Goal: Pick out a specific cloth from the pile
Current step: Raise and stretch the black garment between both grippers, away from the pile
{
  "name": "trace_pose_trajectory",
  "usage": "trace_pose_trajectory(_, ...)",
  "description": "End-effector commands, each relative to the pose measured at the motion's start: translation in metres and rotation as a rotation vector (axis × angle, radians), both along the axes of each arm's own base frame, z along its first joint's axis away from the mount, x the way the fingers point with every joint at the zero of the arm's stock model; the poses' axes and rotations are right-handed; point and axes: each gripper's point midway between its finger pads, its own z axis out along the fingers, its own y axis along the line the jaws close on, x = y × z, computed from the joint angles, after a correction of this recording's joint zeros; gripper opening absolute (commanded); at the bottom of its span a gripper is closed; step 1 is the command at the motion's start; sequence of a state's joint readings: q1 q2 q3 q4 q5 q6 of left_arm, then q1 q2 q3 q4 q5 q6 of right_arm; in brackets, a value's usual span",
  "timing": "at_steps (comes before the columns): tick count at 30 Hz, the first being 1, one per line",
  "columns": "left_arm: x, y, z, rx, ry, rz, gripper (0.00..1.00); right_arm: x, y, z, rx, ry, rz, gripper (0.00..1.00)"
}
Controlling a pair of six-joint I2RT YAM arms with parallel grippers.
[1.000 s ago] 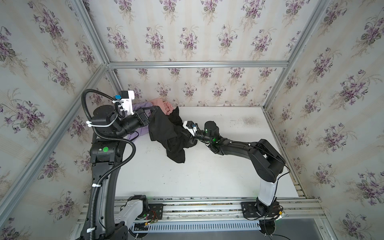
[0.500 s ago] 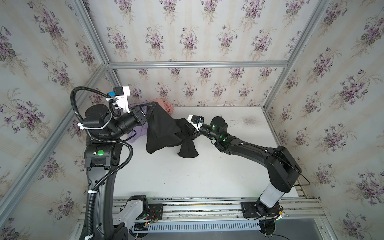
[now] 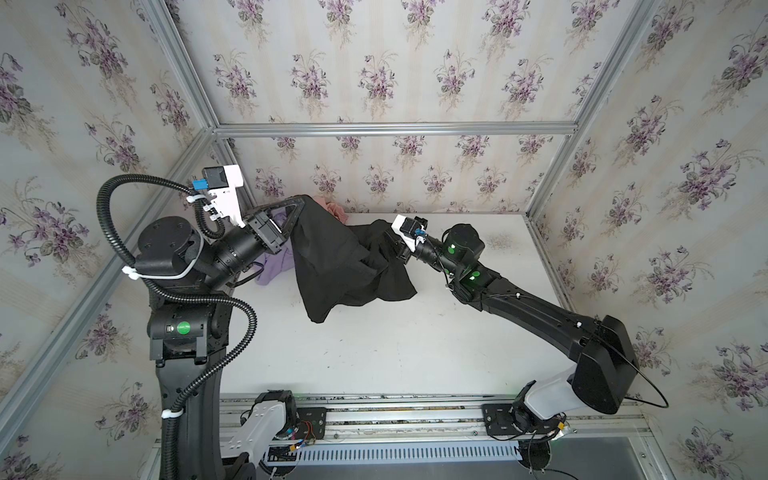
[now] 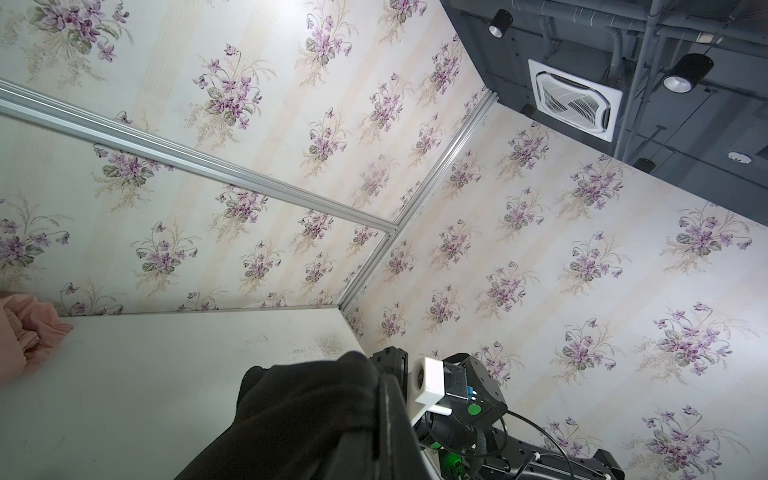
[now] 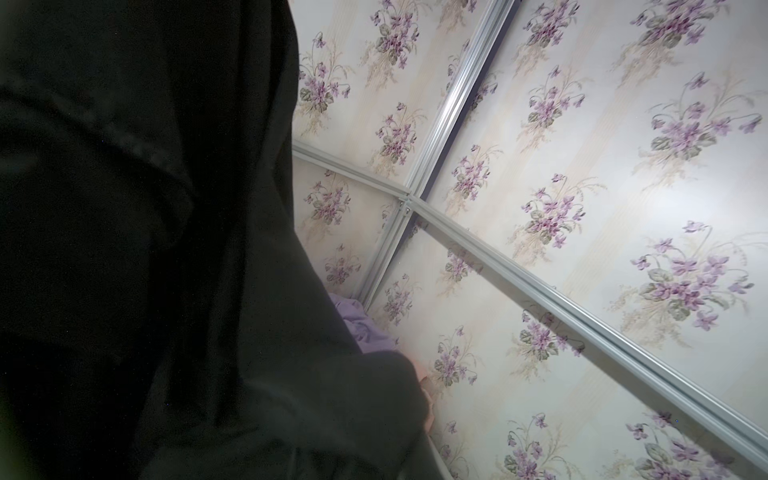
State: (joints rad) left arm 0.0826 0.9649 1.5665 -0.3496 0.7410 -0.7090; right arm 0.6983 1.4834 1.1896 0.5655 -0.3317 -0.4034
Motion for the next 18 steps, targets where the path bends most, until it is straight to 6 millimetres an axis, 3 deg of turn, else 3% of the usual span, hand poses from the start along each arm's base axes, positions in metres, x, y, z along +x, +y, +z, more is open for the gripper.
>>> trace_pose_trajectory(1,-0.008,-0.001,0.014,-0.008,-0.045,-0.001,0.0,-0.004,-0.011,0.026,0.018,-0.062,-0.043,0.0)
trace_pose_trajectory(18,-0.038,-0.013,0.064,-0.066,-0.144,-0.033,0.0,-0.051,-0.058,0.097,0.057,-0.189,-0.091,0.0)
